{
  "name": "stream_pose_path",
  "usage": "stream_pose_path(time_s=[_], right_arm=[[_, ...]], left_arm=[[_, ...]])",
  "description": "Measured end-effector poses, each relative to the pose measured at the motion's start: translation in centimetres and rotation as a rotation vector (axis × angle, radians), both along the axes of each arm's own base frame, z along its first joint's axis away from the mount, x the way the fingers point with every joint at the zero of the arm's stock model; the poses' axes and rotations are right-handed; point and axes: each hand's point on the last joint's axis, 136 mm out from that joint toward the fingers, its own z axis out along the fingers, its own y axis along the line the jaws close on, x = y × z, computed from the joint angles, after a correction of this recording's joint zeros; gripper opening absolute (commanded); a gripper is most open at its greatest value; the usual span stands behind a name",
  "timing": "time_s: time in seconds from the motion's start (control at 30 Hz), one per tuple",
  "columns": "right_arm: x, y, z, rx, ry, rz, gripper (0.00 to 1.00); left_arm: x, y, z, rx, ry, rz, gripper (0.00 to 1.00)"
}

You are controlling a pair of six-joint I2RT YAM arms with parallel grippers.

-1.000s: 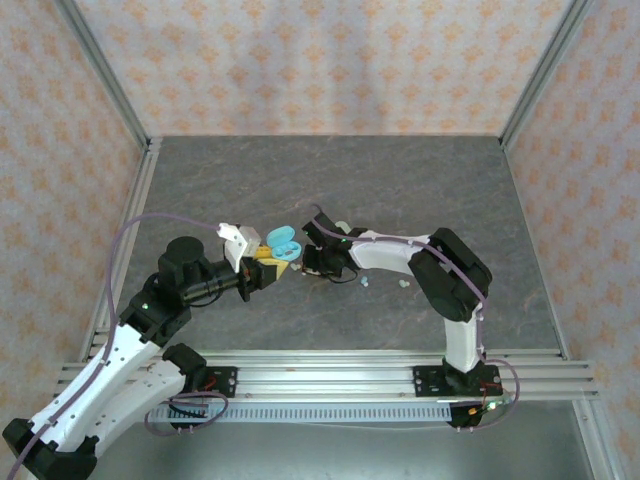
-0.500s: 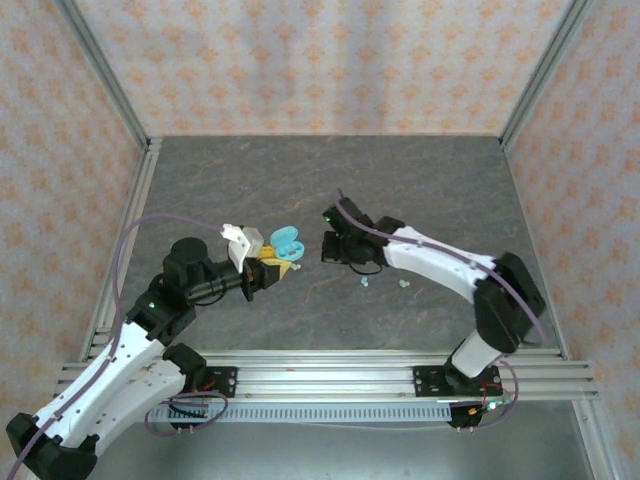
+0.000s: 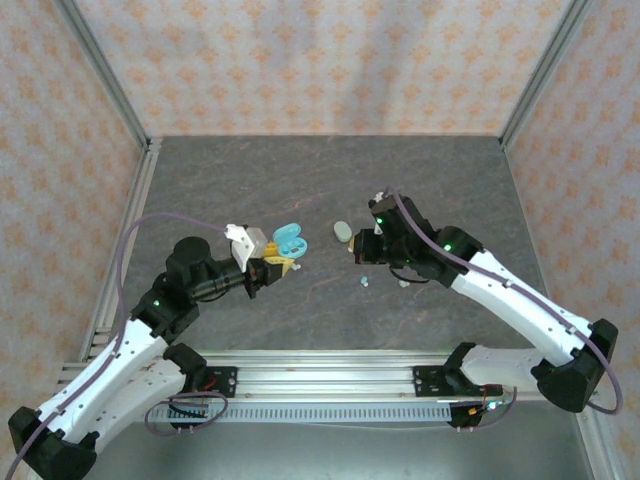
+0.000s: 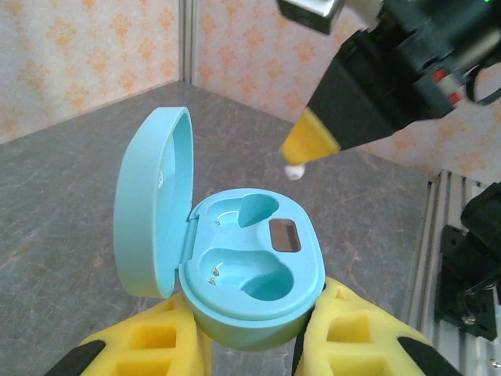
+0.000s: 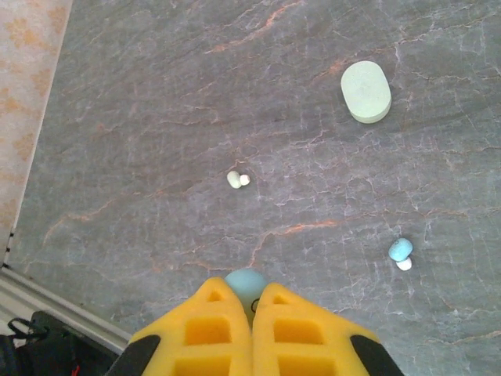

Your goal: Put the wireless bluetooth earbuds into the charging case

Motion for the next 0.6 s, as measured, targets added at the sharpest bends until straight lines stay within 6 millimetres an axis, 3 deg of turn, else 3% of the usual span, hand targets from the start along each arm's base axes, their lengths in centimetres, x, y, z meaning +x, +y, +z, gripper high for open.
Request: stream_pose_path(time_s=[0.17, 0.3, 0.6], right_arm=[[0.0, 1.1, 2.2, 0.036, -0.003, 0.040, 0.04], [0.0, 2.9, 4.1, 0.062, -0.021, 0.094, 0.04], [-1.2, 6.6, 6.0, 0.070, -0.035, 0.213, 0.03]], left_arm=[[0.8, -0.3, -0.7, 0.049, -0.005, -0.006, 0.15], [0.8, -0.5, -0.1, 0.063, -0.041, -0.018, 0.15], [1.0, -0.6, 0.1, 0.087, -0.078, -0.028, 0.15]])
